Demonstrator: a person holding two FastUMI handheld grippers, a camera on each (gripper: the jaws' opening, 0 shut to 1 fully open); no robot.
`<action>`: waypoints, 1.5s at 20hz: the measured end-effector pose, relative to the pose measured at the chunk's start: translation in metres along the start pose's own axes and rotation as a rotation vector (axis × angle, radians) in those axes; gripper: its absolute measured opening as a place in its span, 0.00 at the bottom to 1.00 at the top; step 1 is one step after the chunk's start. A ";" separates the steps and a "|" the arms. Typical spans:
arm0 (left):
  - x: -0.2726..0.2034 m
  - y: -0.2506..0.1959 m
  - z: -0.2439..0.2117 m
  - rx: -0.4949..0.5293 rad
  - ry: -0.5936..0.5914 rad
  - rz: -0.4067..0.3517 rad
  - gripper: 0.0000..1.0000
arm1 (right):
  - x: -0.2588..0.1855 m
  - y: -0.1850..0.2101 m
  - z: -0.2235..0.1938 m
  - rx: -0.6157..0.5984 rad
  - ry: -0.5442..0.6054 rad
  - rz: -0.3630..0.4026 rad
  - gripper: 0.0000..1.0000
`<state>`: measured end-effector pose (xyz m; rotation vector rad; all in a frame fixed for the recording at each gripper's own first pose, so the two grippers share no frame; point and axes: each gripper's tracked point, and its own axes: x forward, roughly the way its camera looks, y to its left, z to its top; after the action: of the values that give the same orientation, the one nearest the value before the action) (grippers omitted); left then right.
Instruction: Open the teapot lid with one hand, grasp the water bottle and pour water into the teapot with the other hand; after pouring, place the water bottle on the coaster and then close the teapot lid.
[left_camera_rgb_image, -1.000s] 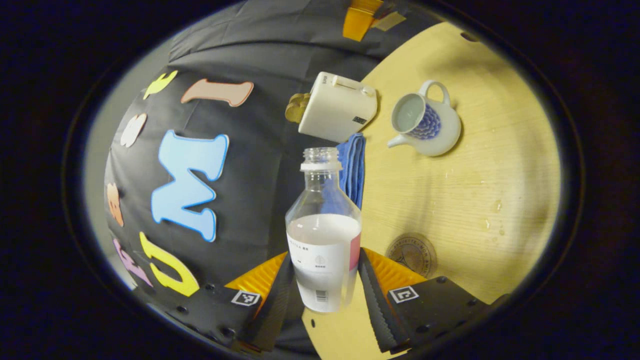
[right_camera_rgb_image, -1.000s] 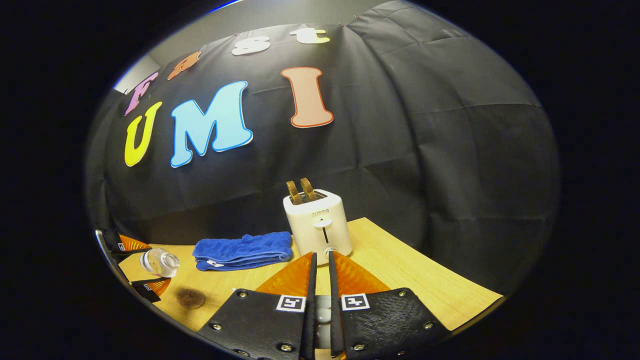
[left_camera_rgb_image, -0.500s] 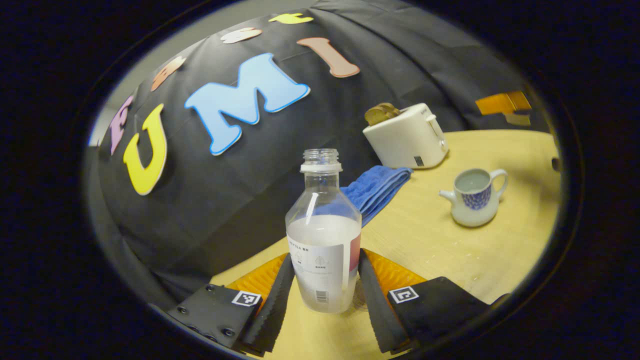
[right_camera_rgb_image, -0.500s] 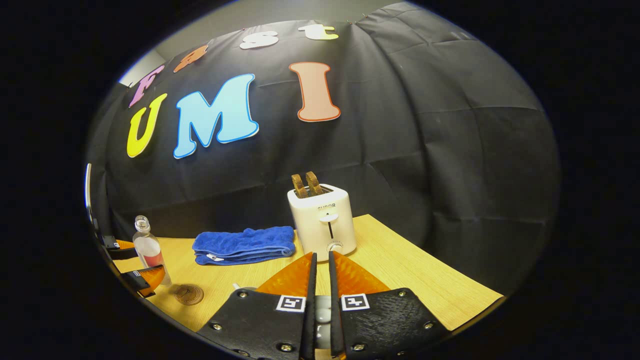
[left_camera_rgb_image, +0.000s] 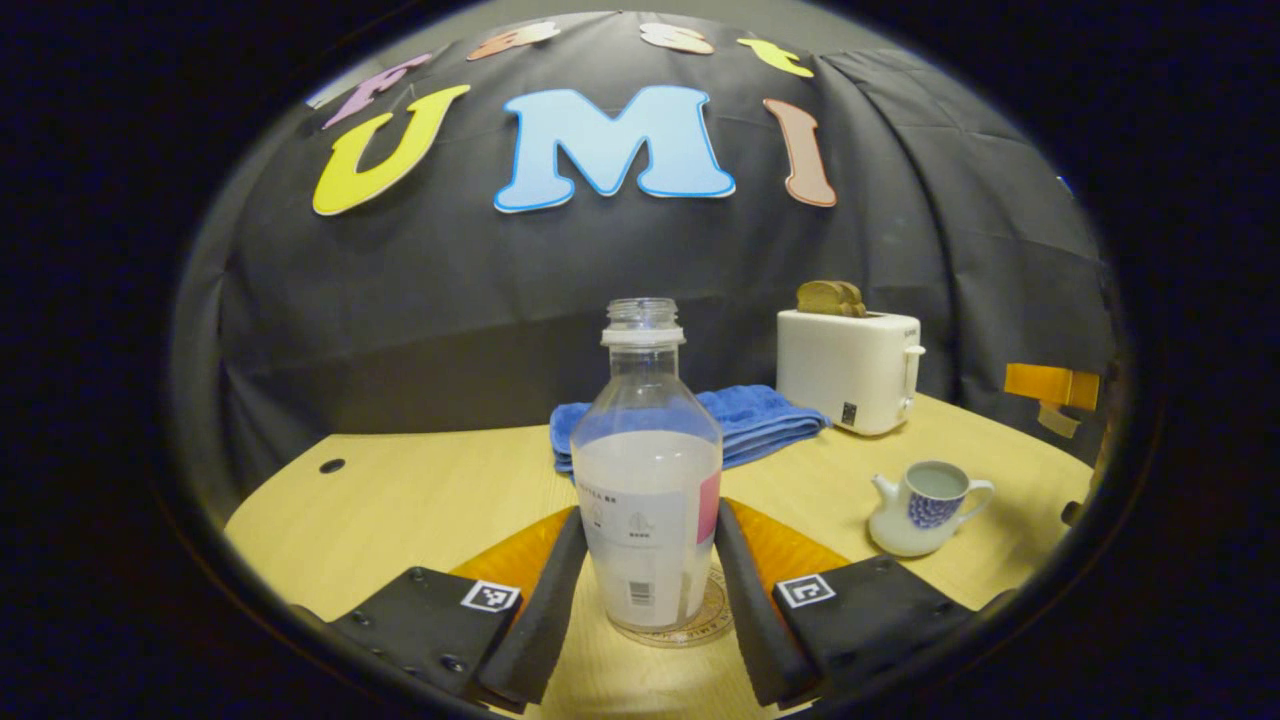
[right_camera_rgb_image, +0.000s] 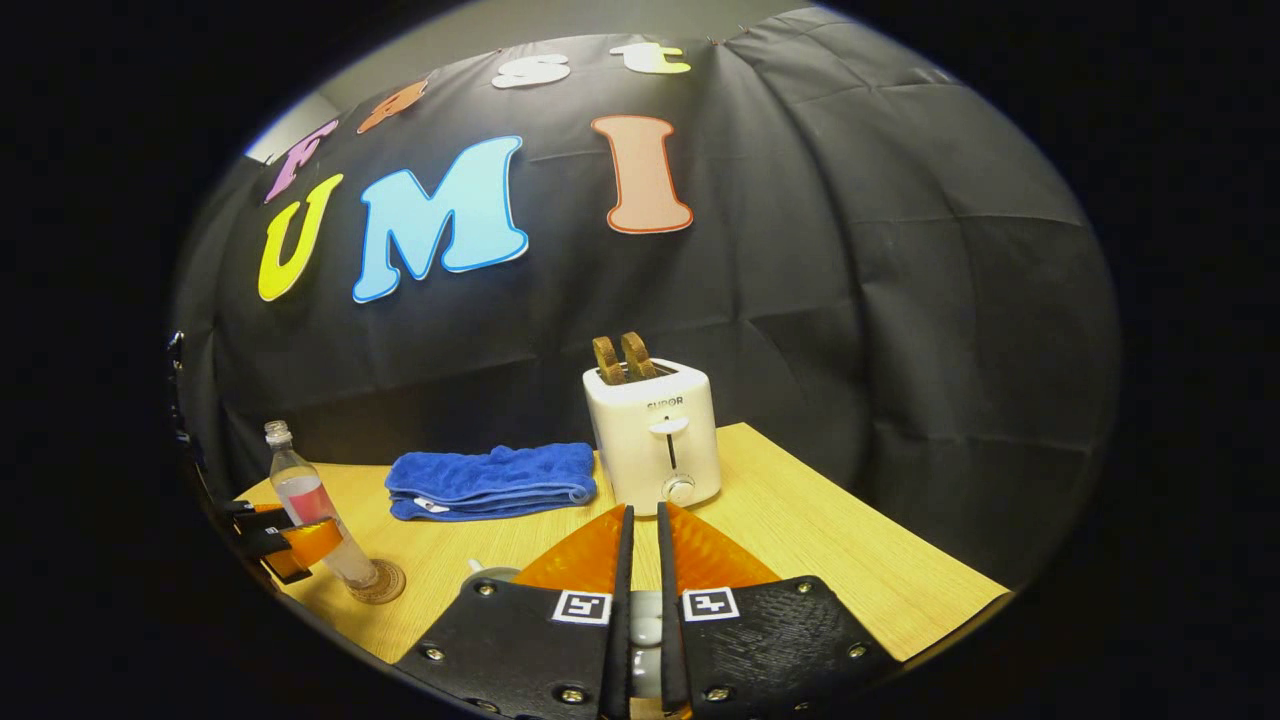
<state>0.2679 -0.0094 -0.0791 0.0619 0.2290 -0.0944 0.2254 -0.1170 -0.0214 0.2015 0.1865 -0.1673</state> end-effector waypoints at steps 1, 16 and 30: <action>0.002 -0.001 0.000 -0.006 -0.006 -0.006 0.84 | 0.000 0.001 0.000 -0.003 0.002 0.001 0.12; -0.001 -0.004 -0.002 -0.024 0.004 -0.025 0.94 | 0.004 0.015 -0.010 -0.026 0.024 0.034 0.12; -0.042 0.006 0.010 -0.058 -0.064 -0.040 1.00 | 0.027 0.093 -0.015 -0.026 -0.037 0.253 0.12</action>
<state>0.2300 -0.0005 -0.0595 -0.0031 0.1689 -0.1296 0.2660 -0.0284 -0.0241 0.1946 0.1250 0.0828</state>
